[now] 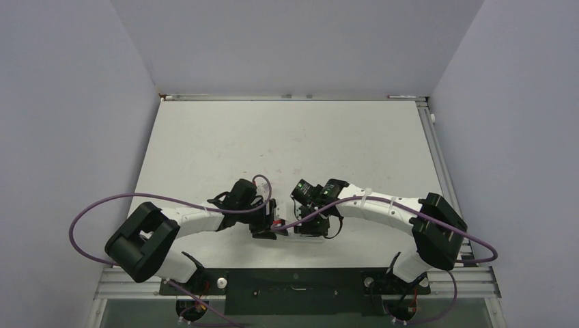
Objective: Load the batteries into the remote control
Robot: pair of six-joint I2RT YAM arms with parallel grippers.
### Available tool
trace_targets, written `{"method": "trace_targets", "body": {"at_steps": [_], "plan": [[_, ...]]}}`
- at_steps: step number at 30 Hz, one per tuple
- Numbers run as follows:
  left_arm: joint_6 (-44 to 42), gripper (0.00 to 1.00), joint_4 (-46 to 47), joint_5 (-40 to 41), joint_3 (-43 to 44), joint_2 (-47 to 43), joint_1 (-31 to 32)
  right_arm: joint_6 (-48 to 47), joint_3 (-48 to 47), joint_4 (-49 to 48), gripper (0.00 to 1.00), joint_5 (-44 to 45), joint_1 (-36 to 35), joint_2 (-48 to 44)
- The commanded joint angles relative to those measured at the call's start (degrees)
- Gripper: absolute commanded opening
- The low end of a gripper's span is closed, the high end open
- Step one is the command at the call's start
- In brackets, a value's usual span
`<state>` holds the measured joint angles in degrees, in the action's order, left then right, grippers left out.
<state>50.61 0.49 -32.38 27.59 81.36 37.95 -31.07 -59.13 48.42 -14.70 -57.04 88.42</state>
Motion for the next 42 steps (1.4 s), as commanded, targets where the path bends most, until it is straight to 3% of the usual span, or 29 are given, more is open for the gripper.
{"method": "trace_targets", "body": {"at_steps": [1, 42], "plan": [[-0.69, 0.55, 1.60, 0.91, 0.09, 1.11, 0.33, -0.72, -2.74, -1.36, 0.08, -2.07, 0.26, 0.33], [-0.69, 0.54, 1.88, 0.56, -0.17, 1.14, 0.37, 0.94, -3.07, -1.61, 0.08, -1.03, 1.18, 2.25]]}}
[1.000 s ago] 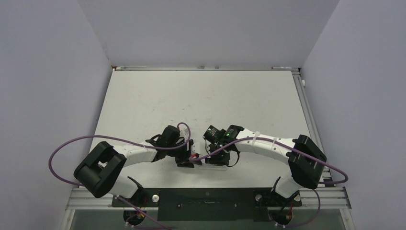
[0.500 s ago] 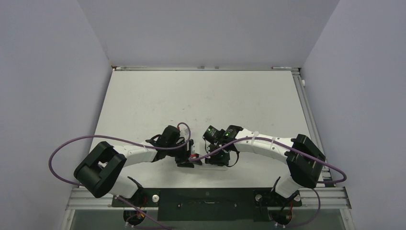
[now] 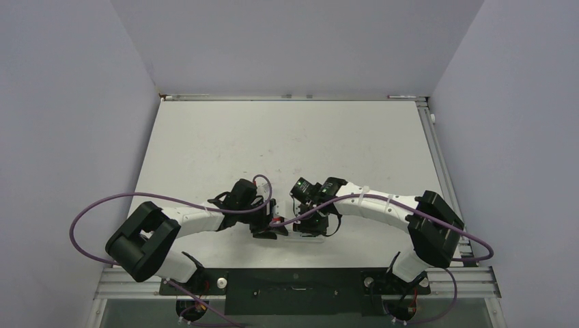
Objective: Load the batteries into the remote control
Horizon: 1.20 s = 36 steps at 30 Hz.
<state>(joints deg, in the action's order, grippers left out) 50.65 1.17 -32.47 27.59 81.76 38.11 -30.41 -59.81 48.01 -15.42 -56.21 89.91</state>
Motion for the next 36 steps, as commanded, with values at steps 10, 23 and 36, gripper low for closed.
{"method": "trace_targets", "body": {"at_steps": [10, 23, 36], "plan": [[-0.73, 0.54, 0.89, 0.65, -0.08, 0.43, 0.13, -0.12, -2.51, -0.28, 0.08, -1.96, 0.06, 0.95], [-0.82, 0.54, 0.76, 0.73, -0.17, 0.03, 0.19, 0.30, -1.98, 0.37, 0.09, -1.78, -0.13, 0.39], [-0.64, 0.54, 0.94, 0.74, -0.26, -0.06, 0.20, 0.44, -0.53, 0.40, 0.08, -2.16, -0.13, -1.61]]}}
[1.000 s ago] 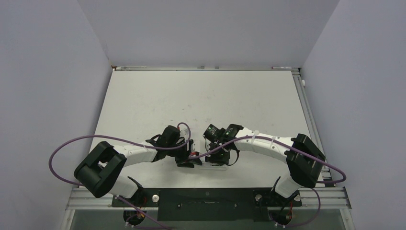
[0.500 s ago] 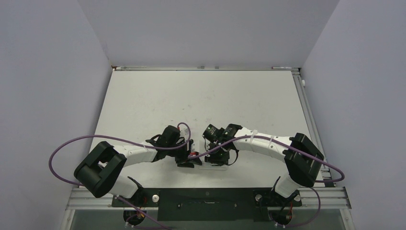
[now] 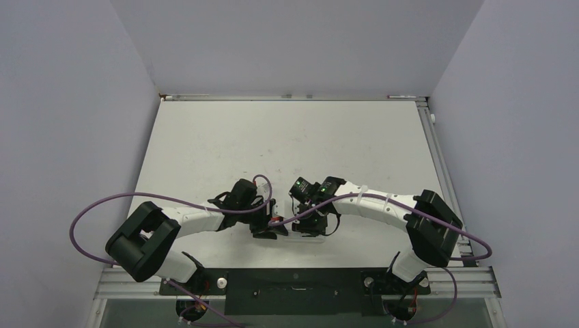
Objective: Load the batteries into the remote control
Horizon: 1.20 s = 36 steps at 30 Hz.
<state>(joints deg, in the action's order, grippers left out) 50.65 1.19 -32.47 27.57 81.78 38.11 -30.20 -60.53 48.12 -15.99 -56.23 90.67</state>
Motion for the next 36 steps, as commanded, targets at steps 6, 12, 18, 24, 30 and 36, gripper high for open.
{"method": "trace_targets", "body": {"at_steps": [6, 12, 18, 24, 30, 36], "plan": [[-0.56, 0.53, 0.92, 0.67, -0.19, -0.02, 0.21, 0.22, 0.47, 0.17, 0.08, -1.76, -0.09, -2.65], [-0.56, 0.53, 0.92, 0.76, -0.24, -0.08, 0.21, 0.18, 0.63, 0.26, 0.08, -1.93, -0.11, -2.76], [-0.47, 0.53, 1.09, 0.74, -0.33, -0.01, 0.21, 0.22, 0.72, 0.18, 0.08, -2.01, -0.09, -2.72], [-0.39, 0.53, 1.26, 0.67, -0.33, 0.02, 0.21, 0.42, 0.04, 0.32, 0.08, -2.27, -0.37, -1.56], [-0.46, 0.53, 1.43, 0.66, -0.50, 0.03, 0.21, 0.40, -1.12, 0.61, 0.09, -2.37, -0.53, -0.27], [-0.54, 0.53, 1.68, 0.48, -0.59, 0.17, 0.21, 0.40, -1.84, 0.66, 0.08, -2.53, -0.72, 0.40]]}}
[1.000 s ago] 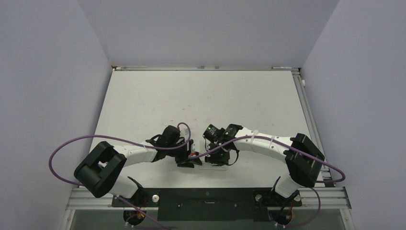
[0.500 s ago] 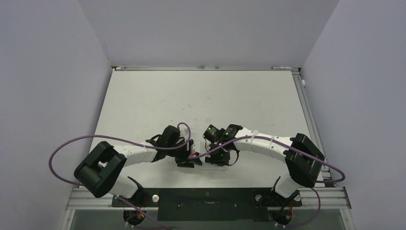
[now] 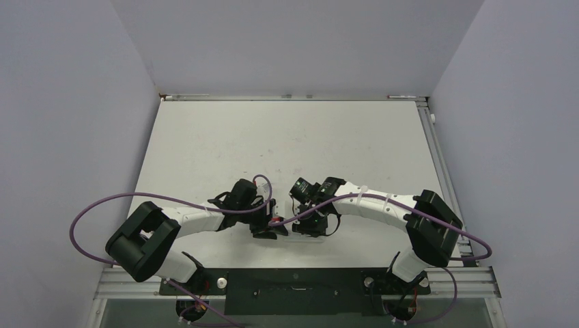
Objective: Load the batteries into the remote control
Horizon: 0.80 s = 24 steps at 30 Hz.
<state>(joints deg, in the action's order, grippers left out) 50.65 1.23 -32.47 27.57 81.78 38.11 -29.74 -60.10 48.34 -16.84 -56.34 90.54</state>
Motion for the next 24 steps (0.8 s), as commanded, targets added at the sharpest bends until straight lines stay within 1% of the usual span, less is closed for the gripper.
{"method": "trace_targets", "body": {"at_steps": [1, 24], "plan": [[-0.55, 0.53, 1.64, 0.48, -0.63, 0.22, 0.21, -0.06, -2.37, 0.50, 0.08, -1.78, -0.67, 0.59], [-0.64, 0.53, 1.84, 0.14, -0.29, 0.69, 0.21, -1.61, -3.80, 0.97, 0.09, -1.62, -1.06, 1.97]]}}
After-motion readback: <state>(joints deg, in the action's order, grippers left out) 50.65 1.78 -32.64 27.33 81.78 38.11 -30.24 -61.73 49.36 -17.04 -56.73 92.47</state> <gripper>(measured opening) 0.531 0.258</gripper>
